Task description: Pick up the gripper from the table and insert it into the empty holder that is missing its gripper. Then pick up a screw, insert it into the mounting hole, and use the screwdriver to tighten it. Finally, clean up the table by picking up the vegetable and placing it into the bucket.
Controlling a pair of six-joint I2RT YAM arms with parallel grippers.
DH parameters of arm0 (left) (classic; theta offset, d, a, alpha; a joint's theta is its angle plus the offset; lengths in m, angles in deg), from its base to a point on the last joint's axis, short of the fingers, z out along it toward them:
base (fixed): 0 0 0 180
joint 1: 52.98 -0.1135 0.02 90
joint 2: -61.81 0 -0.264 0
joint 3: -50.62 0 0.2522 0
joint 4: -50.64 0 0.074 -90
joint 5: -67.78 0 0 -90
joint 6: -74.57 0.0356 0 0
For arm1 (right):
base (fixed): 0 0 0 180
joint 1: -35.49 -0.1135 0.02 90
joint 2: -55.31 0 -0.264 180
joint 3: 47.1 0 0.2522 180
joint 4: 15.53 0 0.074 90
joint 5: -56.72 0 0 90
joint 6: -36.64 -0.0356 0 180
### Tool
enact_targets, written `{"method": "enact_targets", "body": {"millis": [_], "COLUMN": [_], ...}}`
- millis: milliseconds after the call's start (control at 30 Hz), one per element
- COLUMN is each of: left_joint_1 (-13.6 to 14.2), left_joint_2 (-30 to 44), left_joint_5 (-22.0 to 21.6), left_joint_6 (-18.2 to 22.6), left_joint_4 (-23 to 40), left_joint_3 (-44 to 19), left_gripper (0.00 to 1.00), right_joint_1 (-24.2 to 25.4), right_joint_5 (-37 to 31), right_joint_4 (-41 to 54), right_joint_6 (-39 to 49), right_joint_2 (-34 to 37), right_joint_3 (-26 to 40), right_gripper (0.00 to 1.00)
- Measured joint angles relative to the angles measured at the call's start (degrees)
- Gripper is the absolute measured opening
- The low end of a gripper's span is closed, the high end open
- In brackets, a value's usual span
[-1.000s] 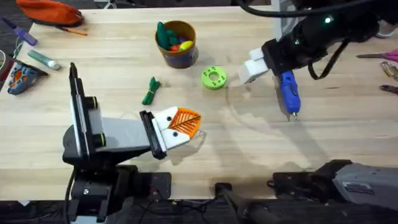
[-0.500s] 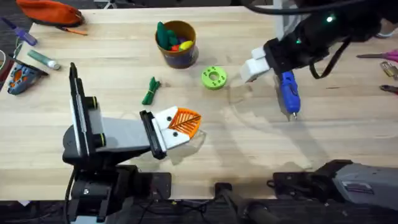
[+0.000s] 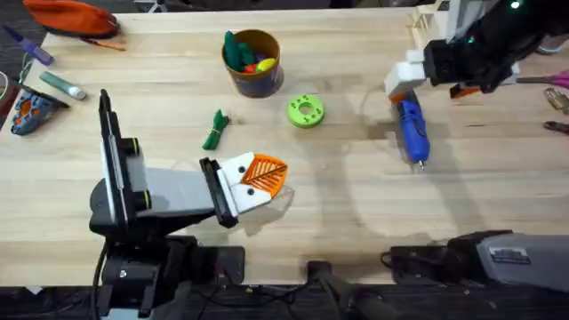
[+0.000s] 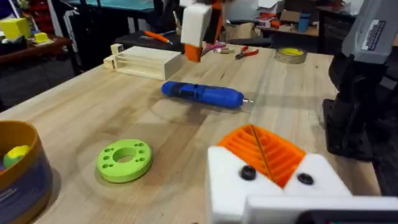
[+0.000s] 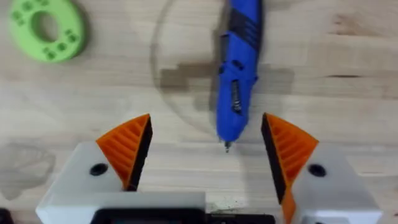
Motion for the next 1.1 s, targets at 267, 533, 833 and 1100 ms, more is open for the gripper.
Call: {"method": "enact_targets", "body": {"millis": [267,533,833,1100], "left_joint_1": [0.00,0.00,0.00,0.00], "left_joint_2": [0.00,-0.01,0.00,0.00], "left_joint_5": [0.00,0.00,0.00,0.00], "left_joint_6": [0.00,-0.01,0.02,0.02], "left_joint_4": [0.00,-0.02,-0.02,0.01], "left_joint_3": [0.00,0.00,0.00,0.00], "left_gripper": [0.016,0.016,0.016,0.016], "right_joint_1": [2.19,2.72,7.22,7.18], "right_joint_5": [-1.73,-1.73,-1.27,-1.25], "right_joint_4": [-2.78,-4.58,-5.39,-8.97], "right_joint_6": [0.00,-0.46,-0.50,-0.20], "right_joint_2": [9.68,15.59,15.66,15.65], "right_joint_3": [0.00,0.00,0.00,-2.34], "right_gripper": [0.993,0.992,0.977,0.968]}}
